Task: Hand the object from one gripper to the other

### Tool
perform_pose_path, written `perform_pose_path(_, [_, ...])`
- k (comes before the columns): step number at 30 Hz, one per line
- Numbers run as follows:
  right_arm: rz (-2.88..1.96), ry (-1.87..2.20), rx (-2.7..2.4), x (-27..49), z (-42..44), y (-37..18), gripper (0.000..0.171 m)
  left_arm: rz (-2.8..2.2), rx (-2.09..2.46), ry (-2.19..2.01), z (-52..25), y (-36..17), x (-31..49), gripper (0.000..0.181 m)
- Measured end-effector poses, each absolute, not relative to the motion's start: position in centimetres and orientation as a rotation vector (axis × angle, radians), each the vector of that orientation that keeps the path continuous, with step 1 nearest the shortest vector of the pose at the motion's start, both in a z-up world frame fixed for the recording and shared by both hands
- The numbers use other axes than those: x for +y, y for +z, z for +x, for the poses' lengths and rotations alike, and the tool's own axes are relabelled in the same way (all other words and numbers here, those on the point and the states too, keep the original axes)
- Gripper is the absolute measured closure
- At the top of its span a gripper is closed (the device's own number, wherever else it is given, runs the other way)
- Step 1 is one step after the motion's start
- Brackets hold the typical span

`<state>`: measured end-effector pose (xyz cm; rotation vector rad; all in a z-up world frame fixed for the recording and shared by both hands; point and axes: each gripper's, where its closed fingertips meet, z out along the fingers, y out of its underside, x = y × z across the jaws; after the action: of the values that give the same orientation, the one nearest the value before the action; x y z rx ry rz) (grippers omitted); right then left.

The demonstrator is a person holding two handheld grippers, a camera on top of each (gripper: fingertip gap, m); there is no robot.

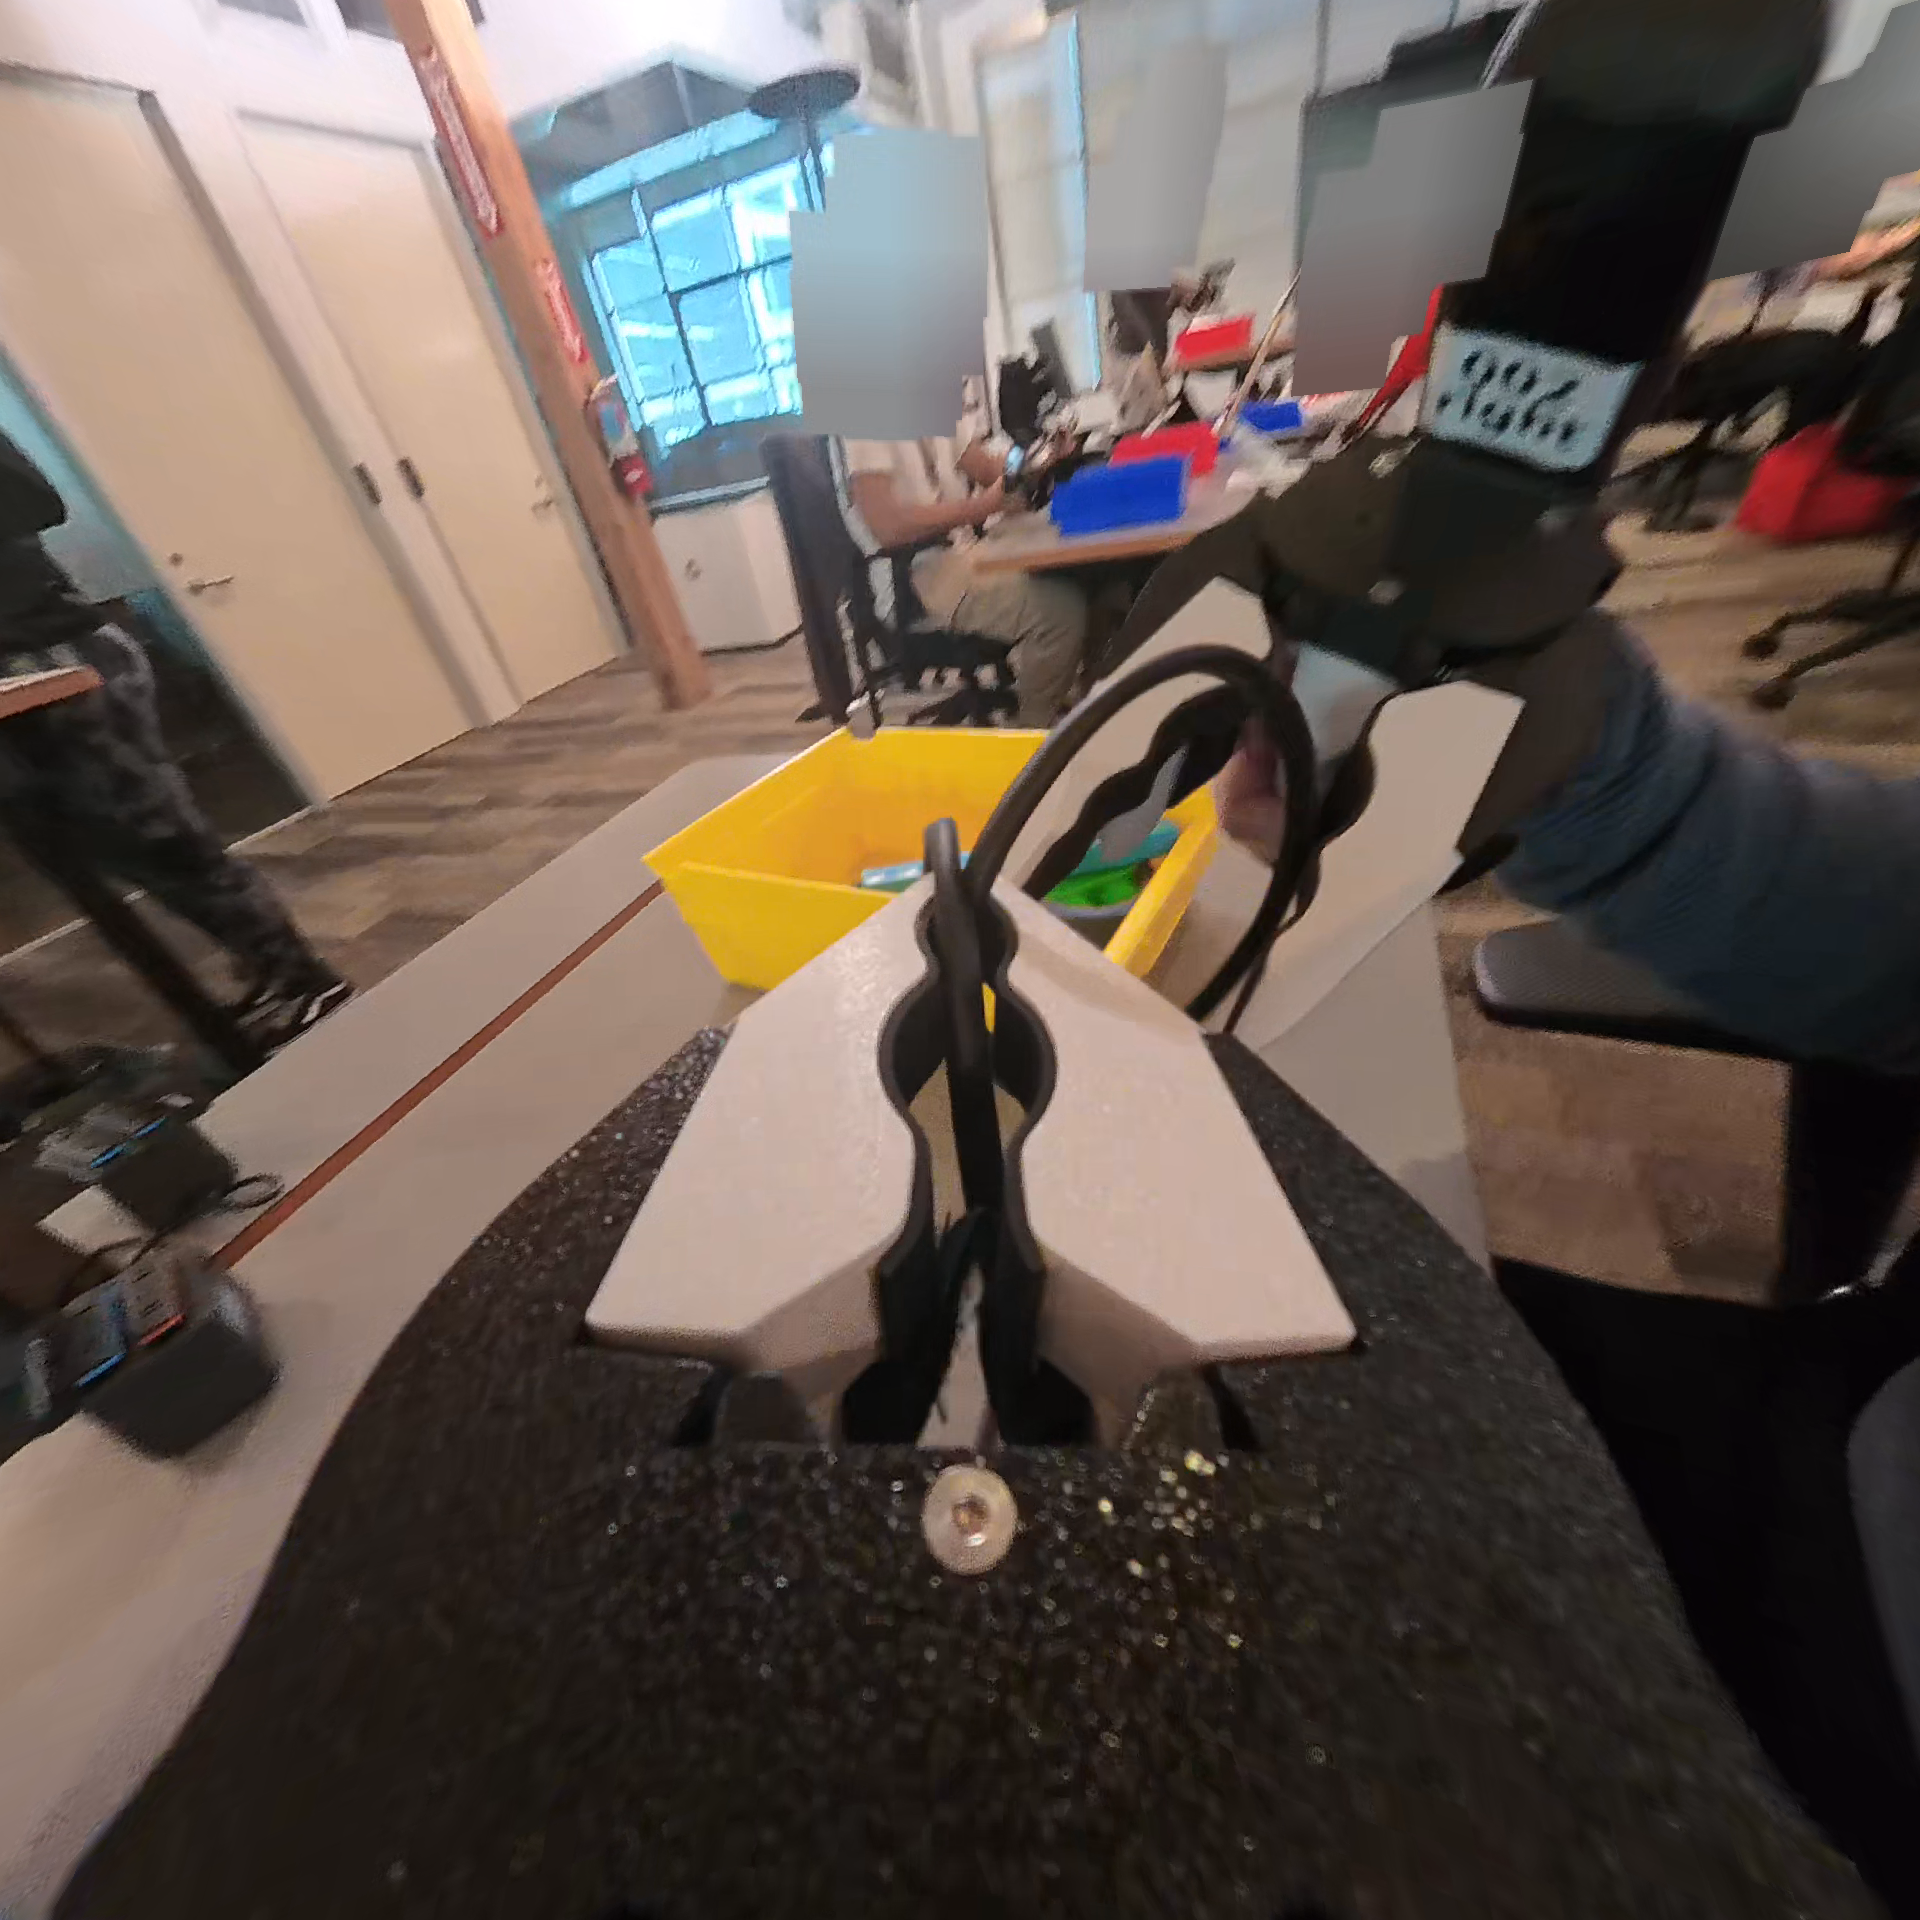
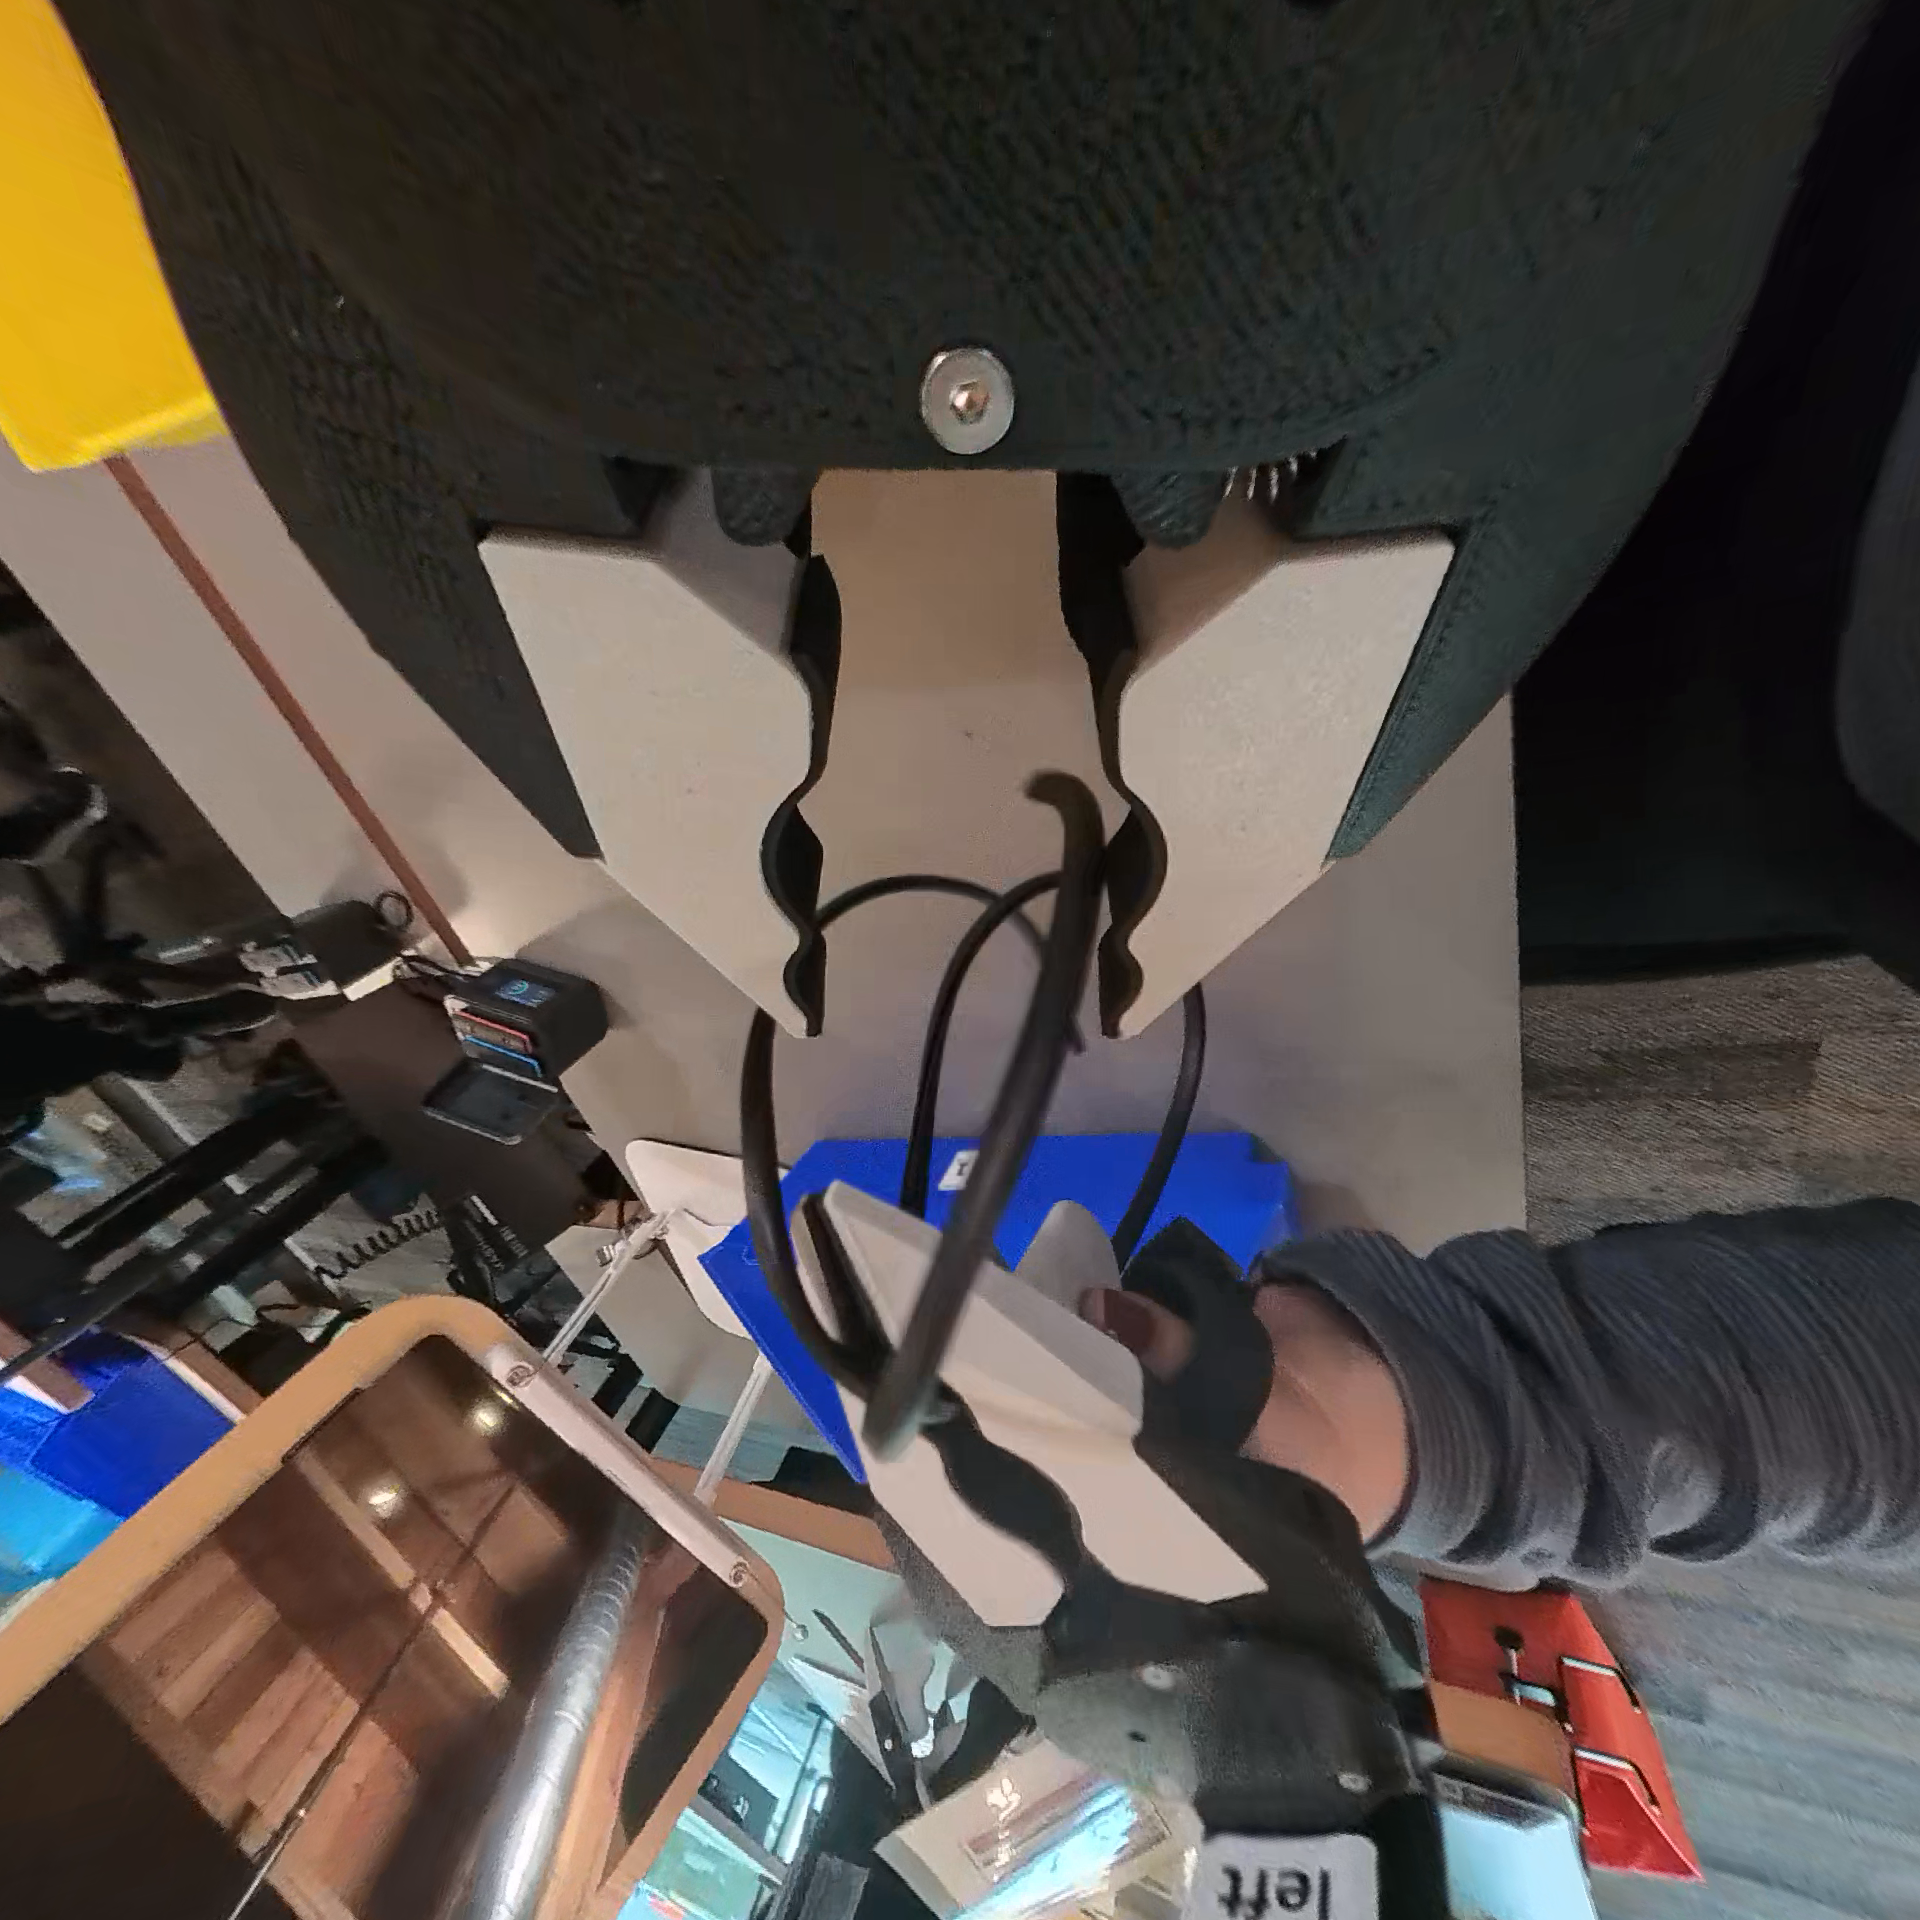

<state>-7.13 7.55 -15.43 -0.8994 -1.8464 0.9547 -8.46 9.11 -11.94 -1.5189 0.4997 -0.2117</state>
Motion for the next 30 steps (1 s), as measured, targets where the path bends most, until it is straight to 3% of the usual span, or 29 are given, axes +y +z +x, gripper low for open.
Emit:
perform_pose_path(13, [-0.899,1.369,-1.904,3.4,-6.9,-15.3,0.129,-1.046,0.585,-0.713,-5.0,-8.1,4.8,0.181])
perform_pose_path(18, [-0.868,1.332,-1.89,3.4,-7.2,-15.4,0.171,-0.999,0.61,-0.827,-4.0,-8.2,4.2,0.181])
perform_pose_path(27, [-0.834,1.168,-1.802,5.7,-7.0,-14.0,0.171,-1.102,0.6,-0.764,-4.6,-8.6,5.0,0.181])
perform_pose_path(30, [-0.823,1.019,-1.746,7.3,-7.1,-13.4,0.171,-1.15,0.583,-0.719,-5.2,-8.9,5.4,0.173])
